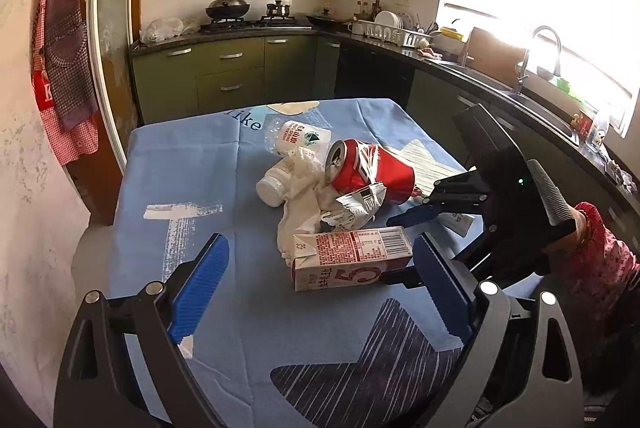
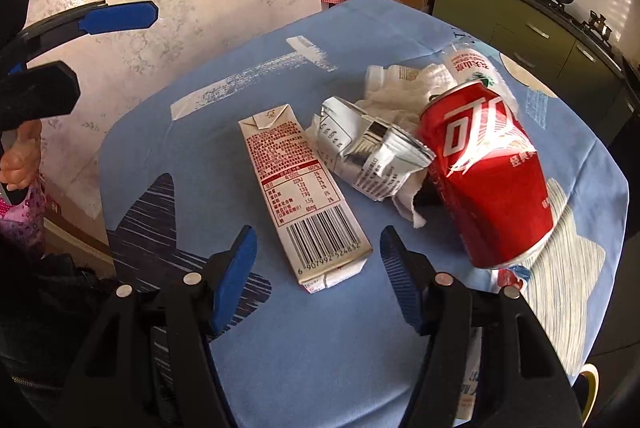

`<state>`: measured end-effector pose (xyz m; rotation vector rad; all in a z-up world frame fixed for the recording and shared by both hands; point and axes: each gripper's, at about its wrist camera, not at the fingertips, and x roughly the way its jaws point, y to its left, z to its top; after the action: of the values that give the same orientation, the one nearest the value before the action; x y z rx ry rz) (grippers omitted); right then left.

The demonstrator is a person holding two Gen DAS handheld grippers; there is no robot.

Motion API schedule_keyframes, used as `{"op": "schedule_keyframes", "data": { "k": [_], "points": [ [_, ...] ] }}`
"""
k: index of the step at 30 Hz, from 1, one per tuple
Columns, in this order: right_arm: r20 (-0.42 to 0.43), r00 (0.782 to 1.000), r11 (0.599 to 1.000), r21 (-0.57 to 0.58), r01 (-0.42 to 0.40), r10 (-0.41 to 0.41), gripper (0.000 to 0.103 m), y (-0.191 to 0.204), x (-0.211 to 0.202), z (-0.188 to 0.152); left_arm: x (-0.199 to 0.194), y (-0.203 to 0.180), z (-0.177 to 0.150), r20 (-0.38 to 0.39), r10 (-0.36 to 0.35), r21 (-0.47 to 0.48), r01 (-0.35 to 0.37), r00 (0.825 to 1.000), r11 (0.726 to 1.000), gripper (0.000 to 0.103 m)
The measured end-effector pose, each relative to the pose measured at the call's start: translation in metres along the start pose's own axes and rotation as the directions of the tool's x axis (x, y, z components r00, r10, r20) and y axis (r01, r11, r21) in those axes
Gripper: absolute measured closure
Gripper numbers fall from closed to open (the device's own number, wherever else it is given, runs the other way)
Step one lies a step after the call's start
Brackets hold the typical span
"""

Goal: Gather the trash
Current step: 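Move the right gripper back over the table toward the milk carton, then grasp the white milk carton with the right gripper and lift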

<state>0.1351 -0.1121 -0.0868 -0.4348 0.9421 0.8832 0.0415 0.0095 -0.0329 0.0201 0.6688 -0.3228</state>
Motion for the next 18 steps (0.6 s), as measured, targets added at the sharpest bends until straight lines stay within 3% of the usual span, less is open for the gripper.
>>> {"op": "schedule_keyframes", "data": {
  "k": [4, 7, 9, 18],
  "points": [
    [-0.018, 1.0, 1.0, -0.007, -0.021, 0.021, 0.044, 0.0, 0.008, 0.003, 0.003, 0.001, 0.0, -0.005, -0.004, -0.001, 0.004, 1.0, 1.0, 0.011],
    [-0.041, 0.999, 0.999, 0.003, -0.034, 0.034, 0.059, -0.001, 0.014, 0.002, 0.006, 0.0, -0.001, -0.013, -0.004, -0.002, 0.004, 1.0, 1.0, 0.011],
    [-0.033, 0.996, 0.996, 0.029, -0.087, 0.088, 0.065, -0.003, 0.013, 0.0, 0.008, 0.001, -0.001, -0.016, -0.003, -0.003, 0.003, 1.0, 1.0, 0.011],
    [0.03, 0.988, 0.984, 0.094, -0.154, 0.152, 0.067, 0.008, -0.021, -0.028, 0.007, 0.001, 0.0, -0.012, 0.006, -0.005, -0.006, 1.0, 1.0, 0.011]
  ]
}}
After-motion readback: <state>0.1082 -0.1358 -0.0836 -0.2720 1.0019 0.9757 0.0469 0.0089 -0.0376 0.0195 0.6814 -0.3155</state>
